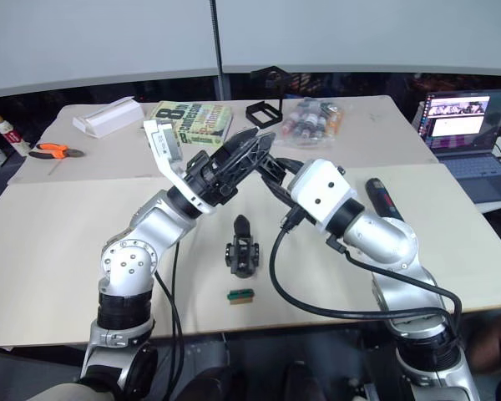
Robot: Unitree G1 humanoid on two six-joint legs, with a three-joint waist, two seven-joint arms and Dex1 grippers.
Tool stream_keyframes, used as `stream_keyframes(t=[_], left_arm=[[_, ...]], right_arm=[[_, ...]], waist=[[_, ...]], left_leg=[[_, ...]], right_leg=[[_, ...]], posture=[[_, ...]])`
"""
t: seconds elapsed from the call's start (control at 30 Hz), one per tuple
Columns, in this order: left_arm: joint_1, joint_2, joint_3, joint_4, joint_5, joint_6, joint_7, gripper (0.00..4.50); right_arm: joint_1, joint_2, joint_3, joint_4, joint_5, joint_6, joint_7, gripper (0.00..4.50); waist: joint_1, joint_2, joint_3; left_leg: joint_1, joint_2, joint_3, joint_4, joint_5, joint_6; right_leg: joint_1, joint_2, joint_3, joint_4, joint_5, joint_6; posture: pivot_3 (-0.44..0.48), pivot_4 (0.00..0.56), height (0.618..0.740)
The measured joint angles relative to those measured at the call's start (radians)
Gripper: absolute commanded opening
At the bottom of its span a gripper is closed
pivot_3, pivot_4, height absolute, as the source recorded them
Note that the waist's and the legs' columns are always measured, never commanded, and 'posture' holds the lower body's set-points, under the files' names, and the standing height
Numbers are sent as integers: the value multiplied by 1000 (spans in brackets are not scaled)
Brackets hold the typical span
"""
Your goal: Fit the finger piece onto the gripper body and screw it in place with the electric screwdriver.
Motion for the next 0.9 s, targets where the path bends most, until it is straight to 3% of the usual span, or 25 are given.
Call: stream_keyframes(t=[0.2,0.23,0.37,0.4,0.63,0.7,0.77,0.83,0.9], left_arm=[[1,-1,13,10,-1,3,11,306],[2,-4,14,10,-11,8,16,0],[4,-12,25,10,-40,35,32,0],[4,-11,29,10,-47,42,34,0],[-41,73,55,51,-97,88,-37,0],[-78,149,50,76,-104,133,-99,0],[-125,308,17,97,-110,223,-228,0],[-159,419,-1,112,-101,277,-346,0],[-194,474,-59,113,-86,311,-452,0]], right_arm=[[0,0,0,-9,-10,-29,3,1122],[-1,-2,2,-9,-25,-31,2,1122],[-1,-3,-1,-9,-24,-30,15,1122],[-1,-3,-3,-9,-20,-29,23,2182],[-63,-96,-106,40,162,-15,181,4459],[-98,-152,-148,82,293,63,274,4459],[-142,-310,-177,147,502,263,444,4459],[-190,-390,-204,203,632,421,530,4459],[-234,-441,-193,222,730,554,580,4459]], waist=[[0,0,0],[1,0,0],[1,0,0],[1,0,0],[-1,0,0],[-1,0,0],[-3,0,1],[-3,0,1],[-3,0,1]], left_leg=[[0,0,0,0,0,0],[0,0,0,0,0,0],[0,0,0,0,0,0],[0,0,0,0,0,0],[0,1,0,0,0,0],[0,1,0,0,0,0],[-1,1,0,-1,0,1],[-1,2,0,-2,-1,2],[-1,2,0,-2,-1,2]], right_leg=[[0,1,0,0,0,0],[0,1,0,0,0,0],[0,1,0,0,0,0],[0,1,0,0,0,0],[1,1,0,0,0,0],[0,1,0,0,0,0],[0,1,0,-1,0,-1],[0,0,0,-3,0,-1],[0,-5,0,-3,0,-1]], posture=[[0,150,740],[0,150,740],[0,150,740],[0,150,740],[0,150,740],[0,150,740],[0,150,740],[0,150,740],[0,150,740]])
